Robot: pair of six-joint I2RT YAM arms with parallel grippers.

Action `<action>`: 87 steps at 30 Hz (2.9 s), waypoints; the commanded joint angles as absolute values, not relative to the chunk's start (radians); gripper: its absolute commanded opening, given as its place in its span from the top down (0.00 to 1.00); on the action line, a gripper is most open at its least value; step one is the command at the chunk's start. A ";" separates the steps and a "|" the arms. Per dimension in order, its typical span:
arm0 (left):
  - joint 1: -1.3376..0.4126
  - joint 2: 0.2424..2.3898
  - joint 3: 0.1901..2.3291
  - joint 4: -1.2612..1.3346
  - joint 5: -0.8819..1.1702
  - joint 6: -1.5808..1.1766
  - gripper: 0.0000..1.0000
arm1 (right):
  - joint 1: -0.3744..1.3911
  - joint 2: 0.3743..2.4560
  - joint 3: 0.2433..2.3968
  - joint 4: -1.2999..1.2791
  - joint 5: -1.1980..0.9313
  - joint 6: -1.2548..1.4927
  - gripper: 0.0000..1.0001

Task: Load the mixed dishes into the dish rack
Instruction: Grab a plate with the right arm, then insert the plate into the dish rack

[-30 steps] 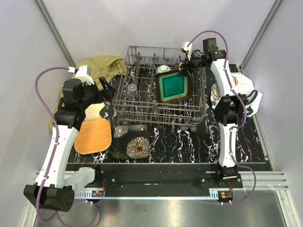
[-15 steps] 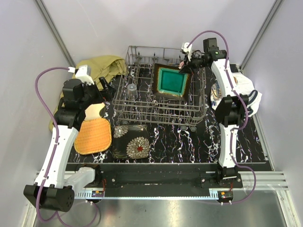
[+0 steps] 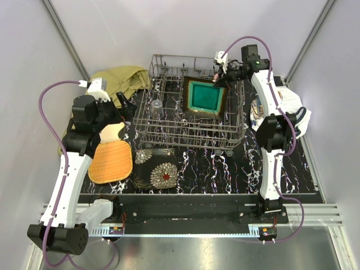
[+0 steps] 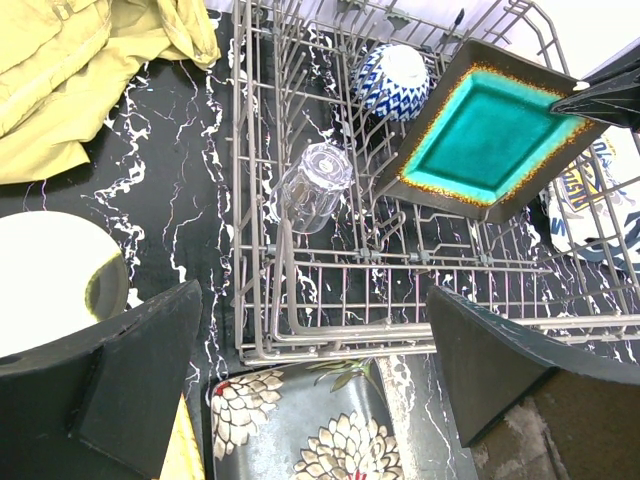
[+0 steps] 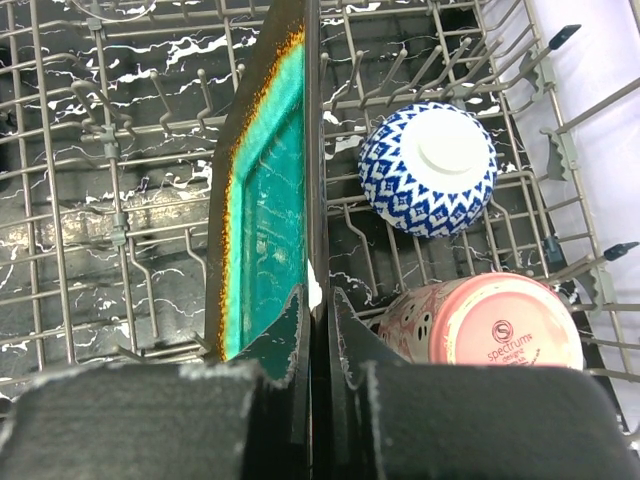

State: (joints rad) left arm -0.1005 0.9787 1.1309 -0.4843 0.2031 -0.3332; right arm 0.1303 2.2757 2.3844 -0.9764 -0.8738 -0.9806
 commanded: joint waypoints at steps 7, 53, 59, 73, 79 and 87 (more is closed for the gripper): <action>-0.095 0.953 1.167 -0.462 0.232 -0.344 0.01 | 0.127 2.030 2.488 -0.856 -0.926 -0.905 1.00; -0.097 0.950 1.152 -0.457 0.236 -0.336 0.01 | 0.367 2.146 2.311 -0.108 -0.865 -0.788 1.00; -0.095 0.959 1.150 -0.449 0.241 -0.339 0.01 | 0.367 2.146 2.361 -0.280 -0.864 -0.897 1.00; -0.095 0.966 1.143 -0.440 0.241 -0.342 0.01 | 0.374 2.177 2.370 -0.414 -0.930 -0.953 1.00; -0.095 0.965 1.140 -0.440 0.239 -0.342 0.01 | 0.390 2.212 2.376 -0.419 -0.933 -0.951 1.00; -0.095 0.962 1.137 -0.442 0.233 -0.336 0.01 | 0.429 2.269 2.408 -0.417 -0.910 -0.939 1.00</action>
State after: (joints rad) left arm -0.1005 0.9688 1.1309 -0.4831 0.2211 -0.3477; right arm 0.3840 2.2860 2.3196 -0.5182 -0.8009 -0.9569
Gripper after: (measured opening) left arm 0.987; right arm 0.076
